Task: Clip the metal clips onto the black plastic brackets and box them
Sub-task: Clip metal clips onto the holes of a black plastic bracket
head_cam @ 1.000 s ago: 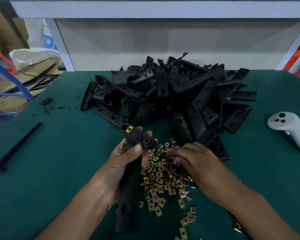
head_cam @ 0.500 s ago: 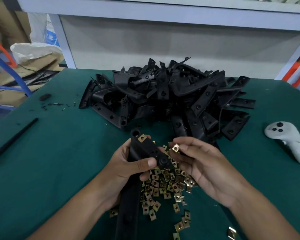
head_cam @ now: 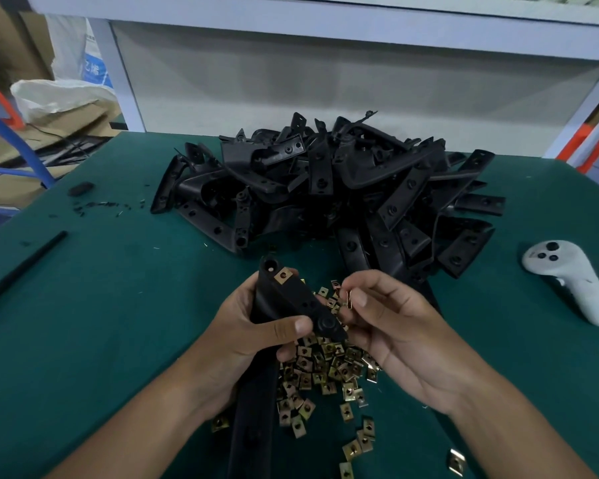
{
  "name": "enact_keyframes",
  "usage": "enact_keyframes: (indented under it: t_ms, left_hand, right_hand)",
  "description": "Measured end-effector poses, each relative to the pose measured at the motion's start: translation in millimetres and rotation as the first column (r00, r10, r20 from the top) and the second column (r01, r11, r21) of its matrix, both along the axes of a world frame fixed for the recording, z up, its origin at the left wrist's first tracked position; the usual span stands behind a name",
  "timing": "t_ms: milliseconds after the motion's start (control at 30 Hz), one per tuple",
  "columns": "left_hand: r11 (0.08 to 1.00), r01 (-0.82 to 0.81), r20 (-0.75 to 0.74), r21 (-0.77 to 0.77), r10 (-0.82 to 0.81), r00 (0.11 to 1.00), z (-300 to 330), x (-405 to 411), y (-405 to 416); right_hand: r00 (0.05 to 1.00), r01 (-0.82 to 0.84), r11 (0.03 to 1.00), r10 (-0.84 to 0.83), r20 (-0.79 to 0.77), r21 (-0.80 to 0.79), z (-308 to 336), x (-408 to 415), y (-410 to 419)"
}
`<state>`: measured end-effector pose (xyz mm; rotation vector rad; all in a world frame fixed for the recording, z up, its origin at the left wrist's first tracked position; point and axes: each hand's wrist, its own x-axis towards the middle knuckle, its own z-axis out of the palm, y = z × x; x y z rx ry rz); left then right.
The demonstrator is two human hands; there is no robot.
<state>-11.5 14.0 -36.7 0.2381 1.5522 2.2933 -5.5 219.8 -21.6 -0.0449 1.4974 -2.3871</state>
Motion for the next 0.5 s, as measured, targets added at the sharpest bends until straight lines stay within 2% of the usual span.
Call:
enact_keyframes:
  t_ms: [233,500]
  left_hand:
    - [1.000,-0.014,0.000,0.004,0.014,1.000,-2.4,-1.9,-0.6]
    - [1.000,-0.006,-0.024,0.007,0.007,1.000,-3.8,-2.4,-1.1]
  right_hand:
    - [1.000,0.008,1.000,-0.008,0.003,0.015,1.4,0.9,-0.4]
    - [0.997,0.016,0.997,-0.010,-0.079,0.080,-0.1,0.9,-0.9]
